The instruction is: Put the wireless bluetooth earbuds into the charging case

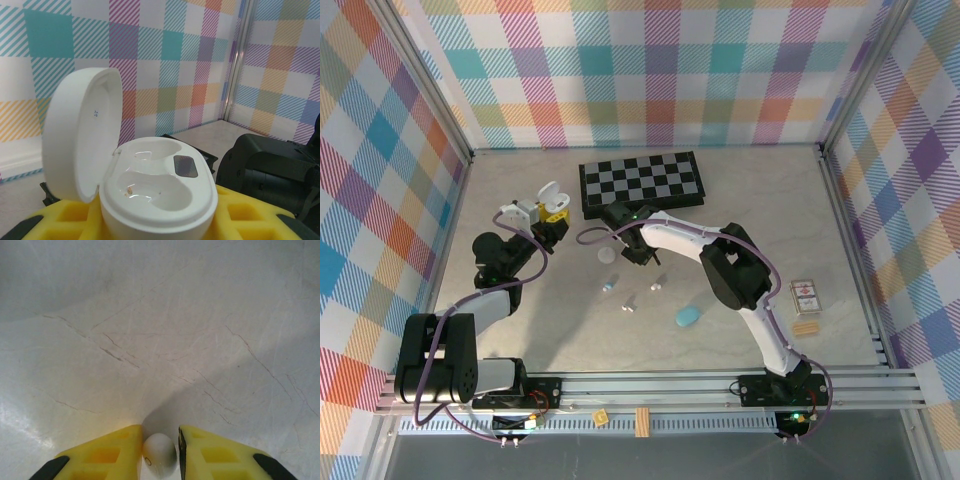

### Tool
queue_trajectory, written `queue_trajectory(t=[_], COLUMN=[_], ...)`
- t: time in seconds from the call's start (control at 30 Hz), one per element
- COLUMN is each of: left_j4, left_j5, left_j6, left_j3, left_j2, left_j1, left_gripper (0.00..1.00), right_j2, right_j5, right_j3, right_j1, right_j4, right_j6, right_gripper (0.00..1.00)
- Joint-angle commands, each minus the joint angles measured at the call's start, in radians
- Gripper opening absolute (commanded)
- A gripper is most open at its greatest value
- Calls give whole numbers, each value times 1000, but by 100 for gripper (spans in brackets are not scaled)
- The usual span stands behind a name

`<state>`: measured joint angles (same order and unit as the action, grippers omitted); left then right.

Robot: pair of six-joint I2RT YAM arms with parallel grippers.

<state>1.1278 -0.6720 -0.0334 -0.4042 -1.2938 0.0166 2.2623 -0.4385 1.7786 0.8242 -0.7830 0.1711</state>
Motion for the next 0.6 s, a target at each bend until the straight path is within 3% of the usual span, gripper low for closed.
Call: queue_trajectory(t=[0.0,0.27,0.37,0.57], left_j4=[40,42,41,42], left_j5=[-31,-37,-41,-47], left_j6=[1,-3,1,10], left_j3=[-5,-7,-7,-1], left_j2=[8,8,8,14], left_j1=[14,14,14,13], left_gripper=[38,38,38,38], right_j2=[31,51,53,9], right_j5=[-33,-19,-1,97], right_j3=[22,36,39,19], right_j1=[-20,-38,-49,-64], right_j4=[-49,-86,-103,-90], right_j6=[-19,-44,-48,-65], right_gripper=[27,27,21,18])
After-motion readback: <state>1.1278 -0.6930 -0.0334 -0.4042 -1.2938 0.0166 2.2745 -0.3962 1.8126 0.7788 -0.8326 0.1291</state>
